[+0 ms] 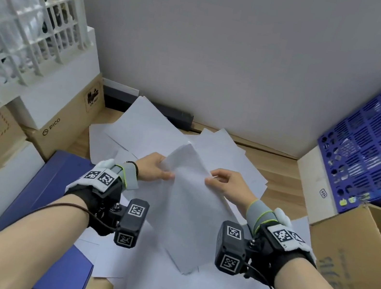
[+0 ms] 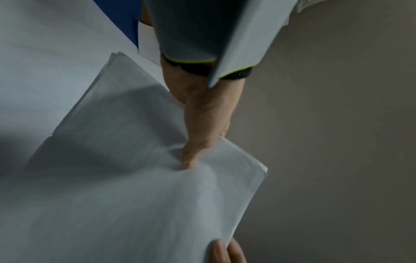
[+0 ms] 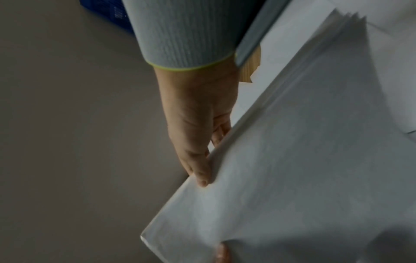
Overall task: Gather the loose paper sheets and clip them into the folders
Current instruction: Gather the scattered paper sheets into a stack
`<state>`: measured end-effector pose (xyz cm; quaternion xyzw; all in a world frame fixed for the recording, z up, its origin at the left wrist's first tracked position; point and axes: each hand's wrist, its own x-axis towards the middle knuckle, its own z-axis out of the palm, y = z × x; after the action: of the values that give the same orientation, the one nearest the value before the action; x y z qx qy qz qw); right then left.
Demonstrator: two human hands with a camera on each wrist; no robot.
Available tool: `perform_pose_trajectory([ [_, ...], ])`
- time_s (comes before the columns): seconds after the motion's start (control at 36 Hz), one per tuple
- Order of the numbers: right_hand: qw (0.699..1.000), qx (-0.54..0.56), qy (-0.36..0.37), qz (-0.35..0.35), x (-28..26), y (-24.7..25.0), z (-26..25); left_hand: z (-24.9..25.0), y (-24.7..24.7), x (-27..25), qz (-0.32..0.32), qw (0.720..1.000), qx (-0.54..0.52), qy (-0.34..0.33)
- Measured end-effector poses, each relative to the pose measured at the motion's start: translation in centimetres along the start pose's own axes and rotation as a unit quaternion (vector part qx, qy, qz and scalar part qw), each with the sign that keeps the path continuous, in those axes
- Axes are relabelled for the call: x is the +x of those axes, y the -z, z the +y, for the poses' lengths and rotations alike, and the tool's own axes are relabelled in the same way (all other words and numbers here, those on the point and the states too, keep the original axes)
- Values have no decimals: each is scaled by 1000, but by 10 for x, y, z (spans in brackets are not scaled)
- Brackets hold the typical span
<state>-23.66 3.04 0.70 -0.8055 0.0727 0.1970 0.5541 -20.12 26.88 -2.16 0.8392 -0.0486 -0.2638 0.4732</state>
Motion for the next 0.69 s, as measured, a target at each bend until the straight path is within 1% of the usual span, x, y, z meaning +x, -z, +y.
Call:
perform_pose_trajectory([
  [0.06,1000,-7,-10,3,-2,5,5,-7,3,0,10,1000,-19,11],
  [0.11,999,-39,-25,-4,-5,12,15,-16,3,0,17,998,-48,22],
  [0.22,995,-77,-60,6,-16,32,50,-30,3,-8,35,993,-109,34],
  [0.36,992,28,-114,46,-33,53,91,-49,0,-13,79,984,-148,59],
  [0.42,987,83,-120,64,-32,55,100,-48,-9,-16,89,979,-169,70],
  [0.5,981,141,-94,98,-28,58,99,-42,-26,-16,103,970,-211,70],
  [0.64,971,159,-33,175,-17,69,76,-24,-43,-9,138,948,-286,32],
  [0.69,964,182,-17,191,-15,74,70,-19,-46,-6,154,940,-302,24],
])
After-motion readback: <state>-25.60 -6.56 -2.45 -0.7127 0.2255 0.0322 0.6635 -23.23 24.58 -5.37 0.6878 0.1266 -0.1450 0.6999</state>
